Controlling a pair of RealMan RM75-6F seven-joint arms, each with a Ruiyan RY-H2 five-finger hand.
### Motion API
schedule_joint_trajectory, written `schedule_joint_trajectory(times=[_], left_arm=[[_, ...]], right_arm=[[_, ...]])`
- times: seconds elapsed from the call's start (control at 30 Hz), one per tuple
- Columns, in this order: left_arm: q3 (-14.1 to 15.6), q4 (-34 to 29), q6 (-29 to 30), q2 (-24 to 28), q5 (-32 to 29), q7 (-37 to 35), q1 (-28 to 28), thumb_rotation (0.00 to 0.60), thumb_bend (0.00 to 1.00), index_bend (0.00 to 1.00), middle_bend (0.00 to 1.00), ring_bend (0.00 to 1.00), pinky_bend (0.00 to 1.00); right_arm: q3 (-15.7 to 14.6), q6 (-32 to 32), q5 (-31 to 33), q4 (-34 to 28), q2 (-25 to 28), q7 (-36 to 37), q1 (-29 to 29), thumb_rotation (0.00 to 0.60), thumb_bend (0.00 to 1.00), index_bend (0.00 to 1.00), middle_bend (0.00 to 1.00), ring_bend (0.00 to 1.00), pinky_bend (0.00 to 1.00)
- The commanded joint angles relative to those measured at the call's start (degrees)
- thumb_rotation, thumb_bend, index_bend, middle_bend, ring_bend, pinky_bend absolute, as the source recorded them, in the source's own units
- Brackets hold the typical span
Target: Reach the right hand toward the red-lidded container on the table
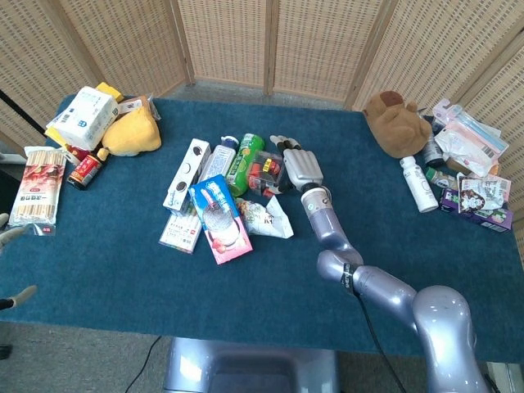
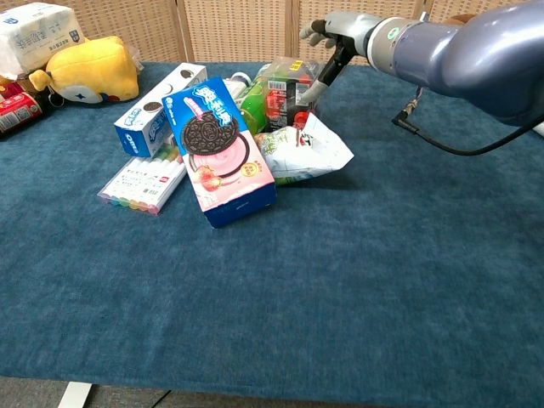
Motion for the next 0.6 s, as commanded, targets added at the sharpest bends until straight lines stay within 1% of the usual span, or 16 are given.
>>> schedule_joint_trajectory(times=[0.03,0.1,0.17,0.3,0.4,0.6], left_arm=[[-0.02,-0.06,-0.03,-0.09,0.07,0.21,-0.01,0.6,0.0,0.19,0.0,0.0,0.0],[-0.07,-0.13,0.18,-0.1,0.2,0.28,0.05,0.6,0.0,0.19,0.0,0.0,0.0],[-0.11,-0.17,0.36,-0.1,0.24,0.31,0.12,0.6,0.0,0.19,0.0,0.0,0.0],[-0.17,-0.14,0.56,-0.02,0.12,0.16,0.27,0.6,0.0,0.19,0.0,0.0,0.0],[-0.25,-0.13,0.58,0.0,0.1,0.02,0.26,0.6,0.0,0.19,0.0,0.0,0.0],[-0.2,-0.14,0.43,0.05,0.41,-0.39,0.19,0.6,0.0,0.19,0.0,0.0,0.0]], right_arm=[[0.3,0.96,-2.24,2.08,-1.56,2.94,0.09,0.6,0.08,0.3,0.6,0.54,0.68],[0.25,0.87,-2.79,2.67,-1.93,3.58,-0.04,0.6,0.11,0.37,0.68,0.61,0.74],[0.22,0.87,-3.22,2.85,-2.04,4.0,-0.2,0.6,0.12,0.4,0.71,0.64,0.77],[0.72,1.61,-3.94,1.87,-1.37,4.84,-0.68,0.6,0.13,0.42,0.72,0.65,0.77],[1.14,2.85,-4.69,-0.19,0.26,4.91,-1.26,0.6,0.14,0.42,0.72,0.65,0.77],[2.59,6.25,-4.58,-7.62,5.65,3.64,-3.35,0.6,0.15,0.42,0.72,0.65,0.77]])
